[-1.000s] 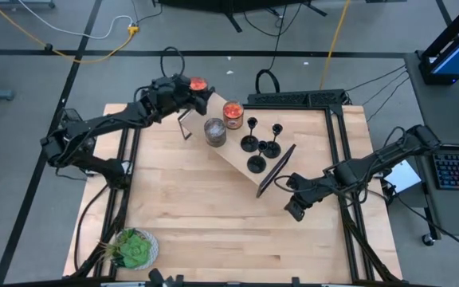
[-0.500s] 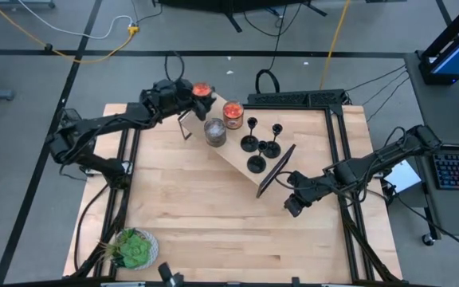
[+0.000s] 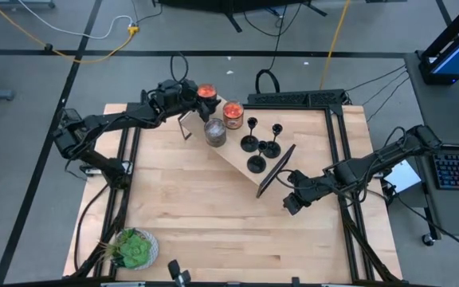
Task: Pick & Place candle stick holders
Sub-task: Put the orange scented candle on the shelf
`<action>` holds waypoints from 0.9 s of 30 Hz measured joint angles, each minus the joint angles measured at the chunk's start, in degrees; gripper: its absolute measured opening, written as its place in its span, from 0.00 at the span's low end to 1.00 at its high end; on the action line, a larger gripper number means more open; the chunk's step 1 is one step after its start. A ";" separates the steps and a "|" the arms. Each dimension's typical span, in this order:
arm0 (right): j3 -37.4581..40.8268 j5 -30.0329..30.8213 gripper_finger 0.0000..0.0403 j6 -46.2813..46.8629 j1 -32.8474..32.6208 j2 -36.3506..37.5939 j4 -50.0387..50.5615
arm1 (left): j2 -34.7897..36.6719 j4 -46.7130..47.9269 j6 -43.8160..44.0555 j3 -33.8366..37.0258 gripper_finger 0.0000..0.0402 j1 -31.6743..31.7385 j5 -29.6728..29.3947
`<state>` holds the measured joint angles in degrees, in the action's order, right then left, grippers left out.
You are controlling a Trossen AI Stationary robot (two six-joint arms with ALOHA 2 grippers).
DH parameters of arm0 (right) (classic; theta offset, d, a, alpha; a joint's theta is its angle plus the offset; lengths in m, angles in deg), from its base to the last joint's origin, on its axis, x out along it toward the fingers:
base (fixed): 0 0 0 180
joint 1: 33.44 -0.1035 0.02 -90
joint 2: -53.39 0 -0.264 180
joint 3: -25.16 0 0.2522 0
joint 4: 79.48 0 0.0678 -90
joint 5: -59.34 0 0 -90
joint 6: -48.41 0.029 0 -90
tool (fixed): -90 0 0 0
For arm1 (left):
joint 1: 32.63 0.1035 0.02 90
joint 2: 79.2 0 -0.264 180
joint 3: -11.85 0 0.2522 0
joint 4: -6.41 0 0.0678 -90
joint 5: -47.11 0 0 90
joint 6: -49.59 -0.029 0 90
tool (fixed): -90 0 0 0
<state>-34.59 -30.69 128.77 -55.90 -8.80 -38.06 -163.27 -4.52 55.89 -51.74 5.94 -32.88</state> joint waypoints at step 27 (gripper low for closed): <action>-0.02 -1.55 0.00 -2.18 2.19 0.00 -0.02 | 0.13 4.72 3.61 -0.13 0.97 -0.39 -2.16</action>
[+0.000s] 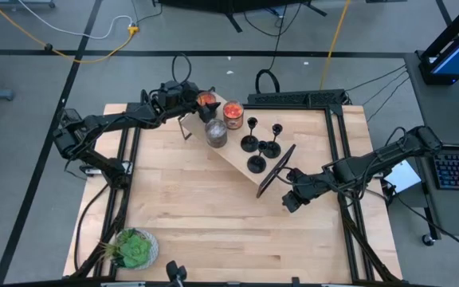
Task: Pick & Place candle stick holders
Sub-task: Put the orange scented candle on the shelf
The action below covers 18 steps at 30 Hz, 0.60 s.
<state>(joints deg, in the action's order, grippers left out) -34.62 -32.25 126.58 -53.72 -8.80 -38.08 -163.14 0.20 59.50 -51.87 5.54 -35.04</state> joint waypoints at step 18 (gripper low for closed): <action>-0.04 -0.20 0.00 -1.31 0.00 0.00 -0.02 | 2.51 -6.94 2.88 0.04 0.97 0.04 3.70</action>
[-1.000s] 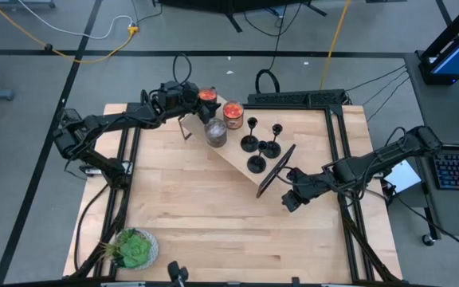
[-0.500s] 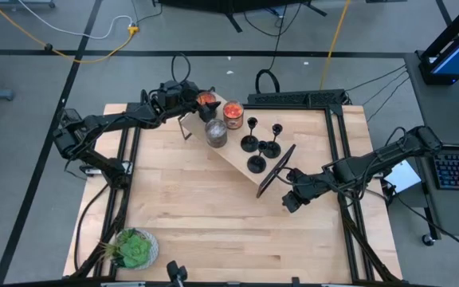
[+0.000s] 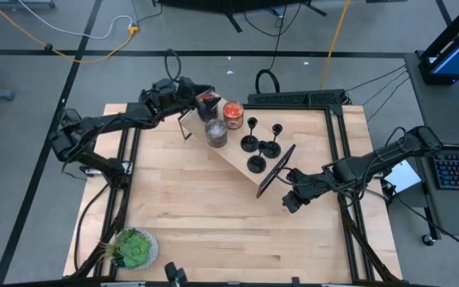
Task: Pick & Place candle stick holders
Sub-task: Put the orange scented candle on the shelf
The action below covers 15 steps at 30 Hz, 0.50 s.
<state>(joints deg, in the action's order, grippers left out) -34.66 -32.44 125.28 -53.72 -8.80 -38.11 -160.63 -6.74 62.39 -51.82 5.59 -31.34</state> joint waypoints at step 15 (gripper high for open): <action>0.00 -0.24 0.00 -0.66 -0.02 0.00 -0.34 | 1.00 1.18 0.83 0.00 0.97 9.32 -4.31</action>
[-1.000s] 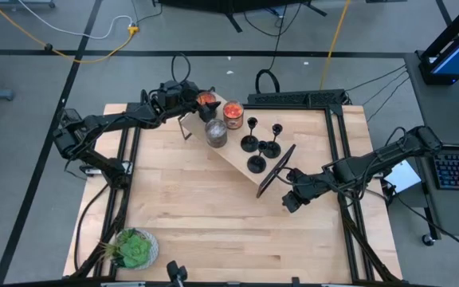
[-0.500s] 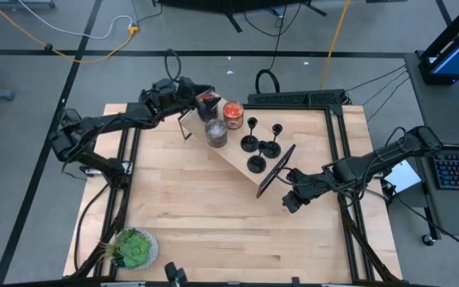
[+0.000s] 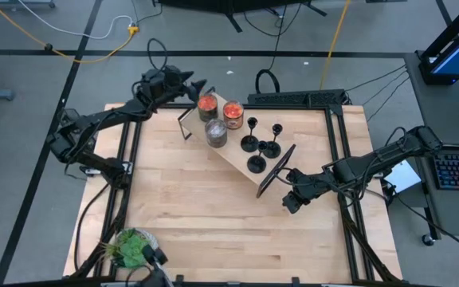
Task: Pick & Place candle stick holders
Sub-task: Put the orange scented candle on the shelf
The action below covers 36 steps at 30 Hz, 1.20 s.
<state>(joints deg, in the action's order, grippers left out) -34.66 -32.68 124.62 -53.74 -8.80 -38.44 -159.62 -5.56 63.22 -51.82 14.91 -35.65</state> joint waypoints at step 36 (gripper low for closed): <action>0.00 0.26 0.00 -0.58 0.09 0.00 -0.10 | -0.02 13.70 -6.14 0.00 0.17 -2.06 0.70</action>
<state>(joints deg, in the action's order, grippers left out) -34.66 -32.42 124.04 -53.65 -8.80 -38.54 -159.64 8.14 57.07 -51.82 12.85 -34.94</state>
